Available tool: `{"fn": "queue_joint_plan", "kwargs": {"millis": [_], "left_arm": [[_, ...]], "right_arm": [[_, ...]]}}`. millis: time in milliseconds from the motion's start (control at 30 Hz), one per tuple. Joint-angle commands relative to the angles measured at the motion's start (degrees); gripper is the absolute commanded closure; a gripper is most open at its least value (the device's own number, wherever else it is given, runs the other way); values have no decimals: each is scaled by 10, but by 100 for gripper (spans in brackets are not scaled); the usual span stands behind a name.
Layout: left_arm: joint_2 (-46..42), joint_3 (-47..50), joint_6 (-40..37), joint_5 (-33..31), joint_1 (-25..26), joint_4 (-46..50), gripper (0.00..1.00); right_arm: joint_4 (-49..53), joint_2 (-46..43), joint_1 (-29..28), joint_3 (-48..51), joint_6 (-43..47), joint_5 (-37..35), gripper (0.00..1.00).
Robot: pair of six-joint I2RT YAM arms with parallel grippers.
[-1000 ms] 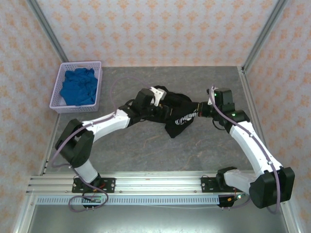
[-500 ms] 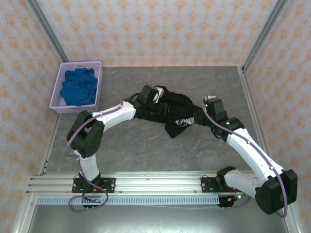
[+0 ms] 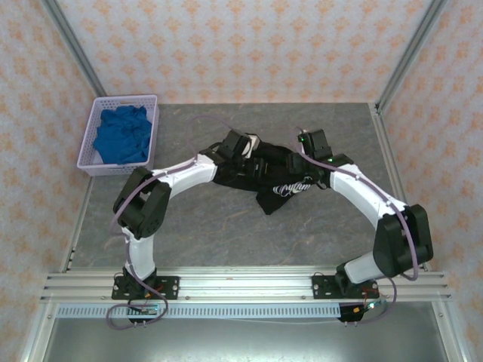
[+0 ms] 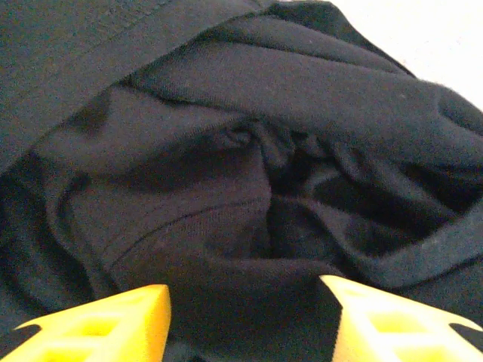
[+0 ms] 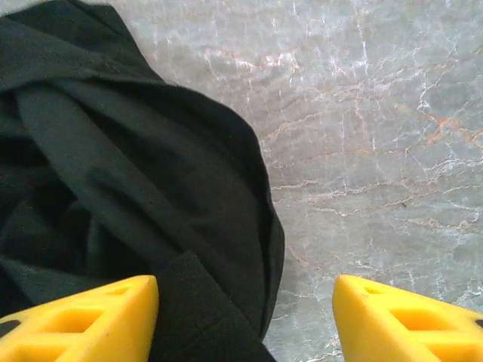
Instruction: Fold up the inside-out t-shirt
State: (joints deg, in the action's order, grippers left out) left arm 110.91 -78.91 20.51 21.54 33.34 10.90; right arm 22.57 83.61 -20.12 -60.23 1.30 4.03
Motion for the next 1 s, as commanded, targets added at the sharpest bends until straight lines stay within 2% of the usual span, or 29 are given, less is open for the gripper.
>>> {"fn": "queue_joint_plan", "kwargs": {"millis": [0, 133, 200, 233, 433, 667, 767, 900, 967], "left_arm": [[9, -26, 1, 13, 0, -7, 61], [-11, -37, -16, 5, -6, -16, 90], [-46, -47, -33, -4, -9, -19, 97], [-60, -51, -42, -10, -11, -20, 100], [-174, -50, -93, -54, -15, -55, 100], [-297, -102, -156, -129, -19, -77, 100], [-336, -122, -182, -136, -19, -65, 100], [-379, -100, -211, -146, -19, -54, 100], [-383, -91, -220, -135, -20, -50, 100]], "right_arm": [[-15, -7, 6, 2, -8, 25, 56], [-32, -37, 9, -20, -6, 42, 93], [-43, -58, 12, -39, -8, 54, 100], [-52, -71, 15, -50, -9, 64, 100], [-98, -126, 26, -129, -28, 128, 100], [-189, -117, 32, -268, -70, 183, 100], [-206, -112, 32, -311, -81, 183, 100], [-183, -101, 32, -329, -88, 170, 100], [-157, -73, 32, -349, -100, 224, 100]]}}
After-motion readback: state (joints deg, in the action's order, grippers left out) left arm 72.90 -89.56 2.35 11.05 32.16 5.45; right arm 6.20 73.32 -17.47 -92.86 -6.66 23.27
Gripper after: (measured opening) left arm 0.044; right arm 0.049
